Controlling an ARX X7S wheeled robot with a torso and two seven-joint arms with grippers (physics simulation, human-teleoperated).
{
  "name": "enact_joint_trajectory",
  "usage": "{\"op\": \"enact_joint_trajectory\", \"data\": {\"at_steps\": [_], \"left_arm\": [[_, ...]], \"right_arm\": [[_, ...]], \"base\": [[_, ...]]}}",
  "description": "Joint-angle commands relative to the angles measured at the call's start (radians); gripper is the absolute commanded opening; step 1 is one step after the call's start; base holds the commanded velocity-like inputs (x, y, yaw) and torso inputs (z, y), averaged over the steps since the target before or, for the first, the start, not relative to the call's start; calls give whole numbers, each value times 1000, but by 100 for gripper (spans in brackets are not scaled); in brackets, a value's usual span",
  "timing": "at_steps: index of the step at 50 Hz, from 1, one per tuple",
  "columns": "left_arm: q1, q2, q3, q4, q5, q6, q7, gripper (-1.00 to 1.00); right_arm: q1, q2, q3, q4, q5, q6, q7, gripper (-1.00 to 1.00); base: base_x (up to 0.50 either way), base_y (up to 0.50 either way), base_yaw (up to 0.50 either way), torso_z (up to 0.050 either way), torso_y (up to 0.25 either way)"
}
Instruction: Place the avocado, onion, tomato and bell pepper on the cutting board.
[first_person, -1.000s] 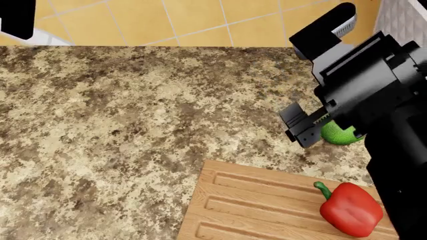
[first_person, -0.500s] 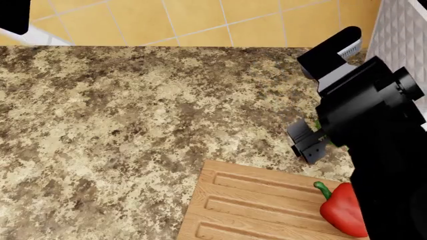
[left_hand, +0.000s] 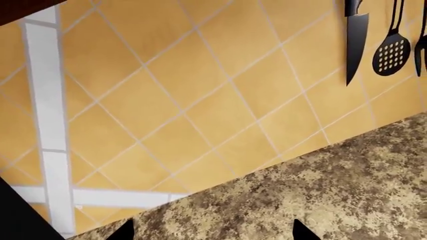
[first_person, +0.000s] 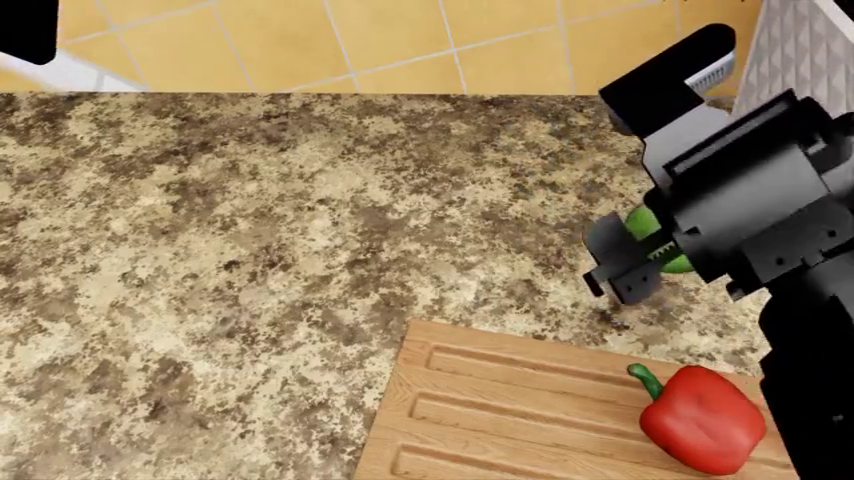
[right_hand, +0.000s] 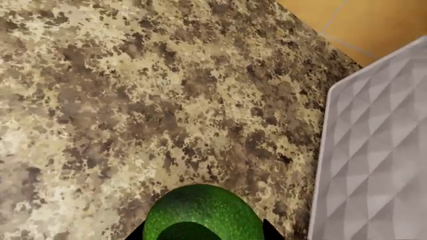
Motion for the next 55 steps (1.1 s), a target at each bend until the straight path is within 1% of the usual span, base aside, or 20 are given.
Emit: {"op": "enact_joint_trajectory", "data": {"at_steps": [1, 2, 6, 13, 16, 17, 19, 22, 23, 29, 34, 38, 44, 48, 51, 55], "left_arm": [[-7, -7, -12, 11, -7, -4, -8, 100], [-8, -4, -11, 9, -3, -4, -5, 100], [-9, -2, -15, 6, -5, -4, -1, 100], [-10, 11, -23, 2, -5, 1, 4, 100], [-12, 10, -25, -1, -3, 0, 8, 100], [-13, 10, -27, -1, -3, 1, 9, 100], [-12, 11, -28, -4, 0, 4, 11, 100], [-15, 12, -32, 0, -3, 3, 9, 100], [-14, 11, -33, 2, -4, 3, 8, 100], [-7, 4, -39, 17, -10, 7, 2, 100], [-9, -8, -46, 32, -19, 3, -8, 100], [-16, -7, -48, 33, -20, -5, -9, 100], [-17, 5, -49, 21, -11, -3, 0, 100], [-17, 8, -49, 17, -5, -3, 7, 100], [-17, 12, -50, 11, -1, -2, 11, 100], [-21, 21, -50, -2, 9, -1, 27, 100]], "right_arm": [[55, 184, 111, -458, 92, 198, 122, -100], [57, 218, 136, -529, 119, 230, 149, -100], [67, 287, 185, -679, 181, 310, 205, -100], [95, 369, 231, -873, 261, 427, 268, -100], [117, 410, 293, -963, 330, 491, 307, -100], [112, 423, 338, -988, 369, 508, 334, -100], [93, 445, 383, -1026, 415, 531, 377, -100], [70, 479, 487, -1101, 556, 591, 485, -100], [72, 486, 485, -1110, 579, 594, 503, -100], [134, 617, 501, -1196, 980, 589, 781, -100], [230, 684, 443, -1241, 1212, 587, 931, -100], [301, 713, 377, -1265, 1304, 590, 976, -100], [431, 754, 239, -1296, 1451, 591, 1053, -100], [561, 774, 121, -1307, 1514, 599, 1055, -100], [619, 786, 61, -1318, 1536, 599, 1043, -100], [648, 802, 10, -1332, 1539, 595, 1023, -100]], "base": [[0, 0, 0, 0, 0], [0, 0, 0, 0, 0], [0, 0, 0, 0, 0], [0, 0, 0, 0, 0], [0, 0, 0, 0, 0], [0, 0, 0, 0, 0], [0, 0, 0, 0, 0], [0, 0, 0, 0, 0], [0, 0, 0, 0, 0], [0, 0, 0, 0, 0], [0, 0, 0, 0, 0], [0, 0, 0, 0, 0], [0, 0, 0, 0, 0], [0, 0, 0, 0, 0], [0, 0, 0, 0, 0], [0, 0, 0, 0, 0]]}}
